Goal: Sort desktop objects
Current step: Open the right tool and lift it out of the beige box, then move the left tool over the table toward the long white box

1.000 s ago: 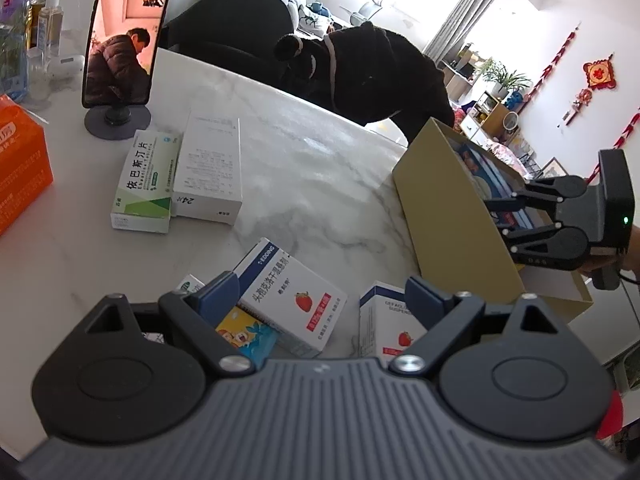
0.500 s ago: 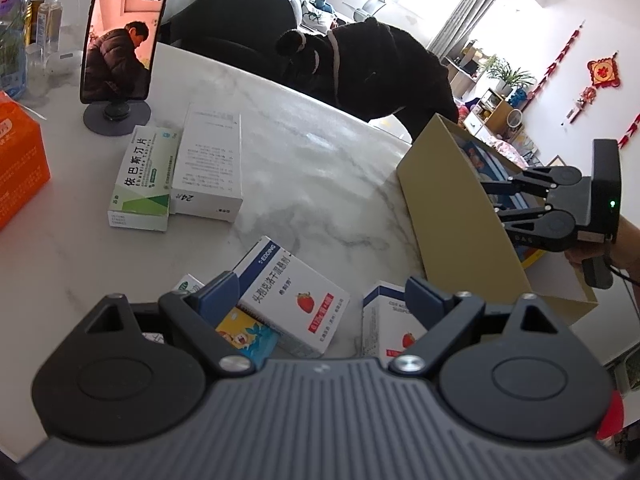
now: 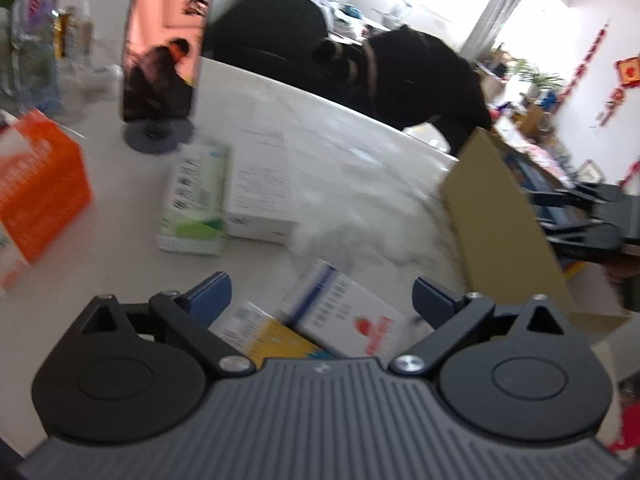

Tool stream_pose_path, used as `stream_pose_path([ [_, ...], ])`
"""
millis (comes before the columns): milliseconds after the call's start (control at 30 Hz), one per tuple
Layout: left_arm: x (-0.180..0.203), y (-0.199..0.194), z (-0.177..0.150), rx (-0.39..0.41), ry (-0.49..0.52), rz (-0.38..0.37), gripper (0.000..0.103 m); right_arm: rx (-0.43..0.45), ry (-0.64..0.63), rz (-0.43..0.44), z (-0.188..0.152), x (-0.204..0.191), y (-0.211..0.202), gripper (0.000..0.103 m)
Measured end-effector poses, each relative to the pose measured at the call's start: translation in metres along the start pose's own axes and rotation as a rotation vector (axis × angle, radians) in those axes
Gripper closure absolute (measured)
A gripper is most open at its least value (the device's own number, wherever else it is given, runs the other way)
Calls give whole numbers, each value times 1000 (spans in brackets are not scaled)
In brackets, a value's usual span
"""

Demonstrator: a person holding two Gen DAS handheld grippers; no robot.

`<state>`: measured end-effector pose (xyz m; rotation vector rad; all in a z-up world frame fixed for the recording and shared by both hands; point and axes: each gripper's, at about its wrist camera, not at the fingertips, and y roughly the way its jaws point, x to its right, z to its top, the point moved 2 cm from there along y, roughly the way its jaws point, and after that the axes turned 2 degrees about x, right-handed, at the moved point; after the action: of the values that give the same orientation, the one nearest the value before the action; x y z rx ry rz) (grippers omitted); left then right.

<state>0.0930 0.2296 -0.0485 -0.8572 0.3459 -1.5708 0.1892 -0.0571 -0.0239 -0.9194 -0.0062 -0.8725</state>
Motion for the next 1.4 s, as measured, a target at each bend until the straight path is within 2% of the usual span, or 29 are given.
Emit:
stream_pose_path([
  [133, -9, 4, 5, -2, -5, 31, 1, 34, 54, -8, 1, 4, -19, 38],
  [300, -11, 17, 15, -21, -11, 21, 0, 70, 153, -27, 3, 10, -42, 26],
  [500, -1, 21, 19, -57, 30, 29, 0, 86, 318, -3, 0, 18, -63, 22],
  [633, -1, 10, 6, -80, 49, 27, 0, 121, 387, 31, -5, 12, -82, 22],
  [900, -8, -21, -26, -107, 9, -22, 0, 225, 473, 141, -25, -11, -128, 21],
  [1233, -2, -52, -59, -116, 22, -76, 0, 286, 484, 223, -44, -58, -166, 23],
  [1400, 2, -55, -50, -76, 55, -33, 0, 286, 447, 269, -44, -86, -168, 25],
])
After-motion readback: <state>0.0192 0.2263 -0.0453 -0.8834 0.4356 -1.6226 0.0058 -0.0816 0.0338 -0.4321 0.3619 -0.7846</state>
